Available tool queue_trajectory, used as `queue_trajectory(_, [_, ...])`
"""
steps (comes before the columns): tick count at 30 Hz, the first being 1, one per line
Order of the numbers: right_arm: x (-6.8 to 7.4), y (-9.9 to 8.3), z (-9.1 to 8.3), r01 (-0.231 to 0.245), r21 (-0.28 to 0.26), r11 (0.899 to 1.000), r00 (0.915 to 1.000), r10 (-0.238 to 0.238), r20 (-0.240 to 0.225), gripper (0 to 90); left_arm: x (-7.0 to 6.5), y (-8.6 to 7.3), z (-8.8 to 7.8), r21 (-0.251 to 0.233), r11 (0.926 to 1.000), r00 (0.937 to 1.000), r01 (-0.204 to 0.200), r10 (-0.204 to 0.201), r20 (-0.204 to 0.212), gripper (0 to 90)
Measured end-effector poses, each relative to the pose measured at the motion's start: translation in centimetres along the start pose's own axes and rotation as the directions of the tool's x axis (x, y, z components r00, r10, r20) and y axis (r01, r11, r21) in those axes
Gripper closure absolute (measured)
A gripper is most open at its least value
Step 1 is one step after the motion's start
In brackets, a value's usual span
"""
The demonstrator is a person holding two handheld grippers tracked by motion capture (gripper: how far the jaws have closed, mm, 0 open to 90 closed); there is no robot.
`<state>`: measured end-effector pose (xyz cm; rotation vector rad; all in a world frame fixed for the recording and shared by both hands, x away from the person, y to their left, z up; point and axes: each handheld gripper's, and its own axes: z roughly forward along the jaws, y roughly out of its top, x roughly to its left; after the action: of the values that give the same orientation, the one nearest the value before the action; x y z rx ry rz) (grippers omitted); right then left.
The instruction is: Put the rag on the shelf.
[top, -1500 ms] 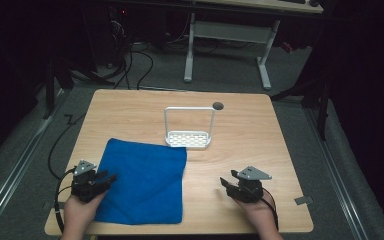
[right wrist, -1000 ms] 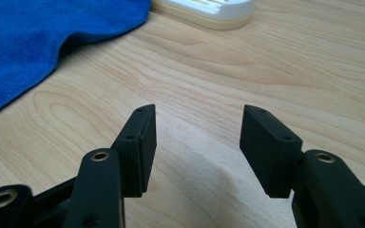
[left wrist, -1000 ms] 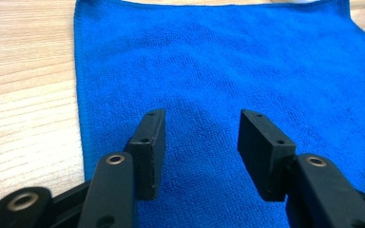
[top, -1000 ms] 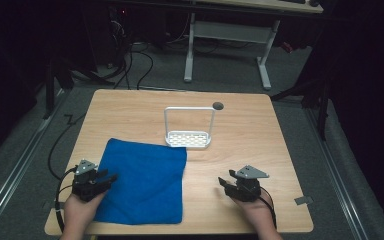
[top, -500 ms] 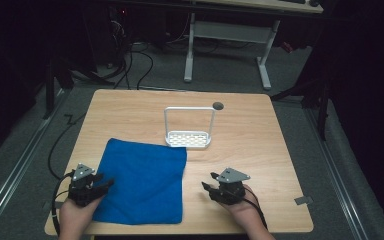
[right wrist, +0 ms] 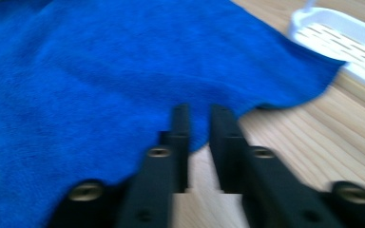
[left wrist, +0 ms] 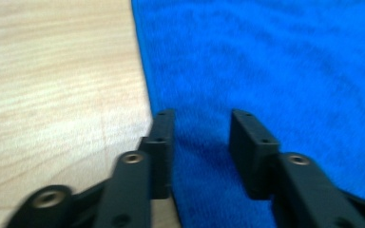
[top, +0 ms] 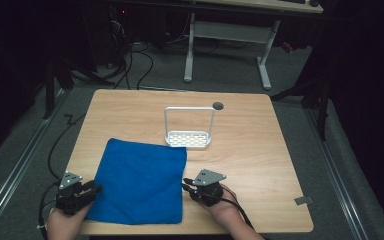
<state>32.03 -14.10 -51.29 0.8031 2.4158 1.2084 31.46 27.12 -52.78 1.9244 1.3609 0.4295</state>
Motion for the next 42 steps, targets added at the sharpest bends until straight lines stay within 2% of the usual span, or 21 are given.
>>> queue_trajectory(1, [0.2, 0.1, 0.3, 0.017, 0.006, 1.000, 0.9998, -0.017, -0.011, 90.0, 0.0, 0.0, 0.0, 0.000, 1.0000, 1.0000, 0.000, 0.000, 0.000, 70.1])
queue_trajectory(2, [0.4, 0.3, 0.5, 0.022, 0.012, 1.000, 0.9995, -0.022, -0.022, 90.0, -0.1, 0.0, 0.1, 0.009, 0.9999, 0.9999, -0.009, 0.008, 0.010, 73.4])
queue_trajectory(3, [0.5, 0.4, 0.8, 0.029, 0.027, 0.999, 0.9990, -0.028, -0.034, 90.0, -0.4, -0.1, 0.2, 0.020, 0.9991, 0.9992, -0.036, 0.036, 0.015, 75.8])
queue_trajectory(5, [0.8, 0.5, 1.4, 0.035, 0.044, 0.998, 0.9983, -0.033, -0.047, 90.0, -0.6, 0.0, 0.2, 0.024, 0.9986, 0.9988, -0.047, 0.046, 0.016, 81.7])
queue_trajectory(7, [0.9, 0.5, 1.7, 0.038, 0.052, 0.998, 0.9979, -0.035, -0.055, 90.0, -0.9, 0.0, 0.2, 0.031, 0.9974, 0.9978, -0.065, 0.065, 0.013, 82.6])
queue_trajectory(11, [1.3, 0.3, 2.8, 0.057, 0.101, 0.993, 0.9963, -0.050, -0.070, 90.0, -0.8, 0.0, 0.2, 0.028, 0.9960, 0.9962, -0.085, 0.084, 0.024, 84.3])
queue_trajectory(13, [1.3, 0.1, 3.0, 0.062, 0.119, 0.991, 0.9963, -0.054, -0.066, 90.0, -0.9, -0.1, 0.2, 0.032, 0.9965, 0.9966, -0.078, 0.077, 0.031, 84.3])
queue_trajectory(17, [1.2, 0.0, 2.8, 0.061, 0.124, 0.990, 0.9967, -0.053, -0.061, 90.0, -1.2, -0.4, -0.2, 0.037, 0.9952, 0.9952, -0.091, 0.089, 0.042, 83.9])
queue_trajectory(20, [1.2, -0.3, 2.3, 0.058, 0.133, 0.989, 0.9968, -0.051, -0.061, 90.0, -1.5, -0.4, -0.2, 0.045, 0.9929, 0.9932, -0.110, 0.108, 0.043, 83.1])
queue_trajectory(22, [1.2, -0.7, 1.8, 0.064, 0.130, 0.989, 0.9966, -0.056, -0.061, 90.0, -1.9, -0.3, -0.1, 0.053, 0.9903, 0.9903, -0.129, 0.126, 0.058, 83.1])
queue_trajectory(26, [0.9, -1.4, 0.5, 0.055, 0.145, 0.988, 0.9975, -0.048, -0.052, 90.0, -2.7, 0.1, 0.2, 0.066, 0.9831, 0.9822, -0.171, 0.164, 0.091, 81.5])
queue_trajectory(29, [0.5, -2.1, -0.5, 0.036, 0.154, 0.987, 0.9984, -0.029, -0.049, 90.0, -3.4, 0.7, 0.7, 0.074, 0.9760, 0.9717, -0.205, 0.194, 0.135, 76.9])
queue_trajectory(30, [0.5, -2.1, -0.5, 0.036, 0.154, 0.987, 0.9984, -0.029, -0.049, 90.0, -3.4, 0.7, 0.7, 0.074, 0.9760, 0.9717, -0.205, 0.194, 0.135, 75.2])
queue_trajectory(31, [0.0, -2.6, -1.3, 0.015, 0.161, 0.987, 0.9993, -0.010, -0.037, 90.0, -3.9, 1.5, 1.0, 0.051, 0.9743, 0.9657, -0.219, 0.209, 0.153, 74.2])
queue_trajectory(34, [-0.3, -3.1, -2.0, -0.007, 0.161, 0.987, 0.9995, 0.012, -0.031, 90.0, -4.4, 2.3, 1.4, 0.019, 0.9740, 0.9620, -0.226, 0.220, 0.163, 72.3])
queue_trajectory(35, [-0.6, -3.7, -2.8, -0.027, 0.161, 0.987, 0.9994, 0.030, -0.015, 90.0, -4.8, 3.0, 2.1, 0.002, 0.9724, 0.9575, -0.233, 0.229, 0.175, 70.8])
queue_trajectory(36, [-0.6, -3.7, -2.8, -0.027, 0.161, 0.987, 0.9994, 0.030, -0.015, 90.0, -4.8, 3.0, 2.1, 0.002, 0.9724, 0.9575, -0.233, 0.229, 0.175, 70.5])
queue_trajectory(40, [-0.7, -4.5, -4.0, -0.056, 0.160, 0.986, 0.9984, 0.054, 0.016, 90.0, -5.7, 3.9, 4.2, 0.038, 0.9615, 0.9449, -0.272, 0.260, 0.200, 70.3])
queue_trajectory(41, [-0.7, -4.7, -4.3, -0.061, 0.162, 0.985, 0.9981, 0.058, 0.023, 90.0, -6.1, 4.0, 4.8, 0.056, 0.9565, 0.9392, -0.286, 0.268, 0.214, 70.5])
queue_trajectory(42, [-0.7, -5.1, -4.8, -0.066, 0.167, 0.984, 0.9974, 0.060, 0.040, 90.0, -6.4, 4.1, 5.1, 0.053, 0.9525, 0.9333, -0.300, 0.282, 0.223, 70.9])
